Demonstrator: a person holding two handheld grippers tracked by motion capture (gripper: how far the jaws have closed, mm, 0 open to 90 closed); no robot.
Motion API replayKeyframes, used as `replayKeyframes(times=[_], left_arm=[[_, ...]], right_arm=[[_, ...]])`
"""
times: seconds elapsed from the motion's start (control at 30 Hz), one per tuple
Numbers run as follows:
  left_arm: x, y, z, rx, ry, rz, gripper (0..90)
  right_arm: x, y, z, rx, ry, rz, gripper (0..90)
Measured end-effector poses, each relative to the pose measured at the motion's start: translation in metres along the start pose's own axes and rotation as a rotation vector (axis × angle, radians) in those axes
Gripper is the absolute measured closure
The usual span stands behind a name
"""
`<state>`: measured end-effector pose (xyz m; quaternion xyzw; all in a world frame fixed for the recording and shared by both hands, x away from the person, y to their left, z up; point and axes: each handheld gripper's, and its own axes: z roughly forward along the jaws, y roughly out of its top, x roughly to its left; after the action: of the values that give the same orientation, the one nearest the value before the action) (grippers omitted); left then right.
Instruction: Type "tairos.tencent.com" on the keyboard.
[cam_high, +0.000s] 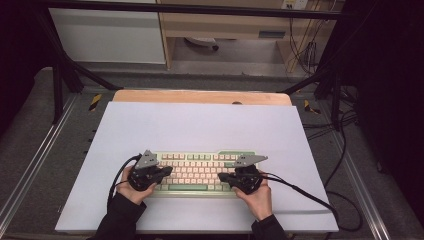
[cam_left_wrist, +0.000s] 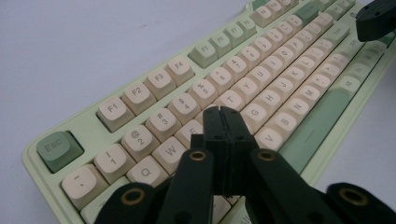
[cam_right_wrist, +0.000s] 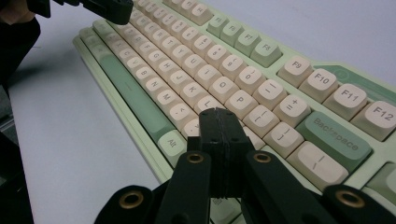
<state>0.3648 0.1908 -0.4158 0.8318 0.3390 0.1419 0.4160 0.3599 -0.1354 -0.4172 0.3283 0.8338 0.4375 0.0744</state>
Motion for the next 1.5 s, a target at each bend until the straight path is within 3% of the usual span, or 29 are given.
replayKeyframes(times=[0.7, 1.13, 1.5], left_arm=[[0.006, 0.003, 0.018, 0.031, 0.045, -0.019, 89.6], [0.006, -0.001, 0.023, 0.041, 0.046, -0.008, 89.7], [0.005, 0.000, 0.014, 0.017, 0.035, -0.014, 89.7]], right_arm=[[0.000, 0.000, 0.001, -0.002, 0.001, 0.000, 90.0], [0.000, 0.000, 0.000, -0.003, 0.002, 0.000, 90.0], [0.001, 0.001, 0.000, -0.003, 0.003, 0.001, 90.0]])
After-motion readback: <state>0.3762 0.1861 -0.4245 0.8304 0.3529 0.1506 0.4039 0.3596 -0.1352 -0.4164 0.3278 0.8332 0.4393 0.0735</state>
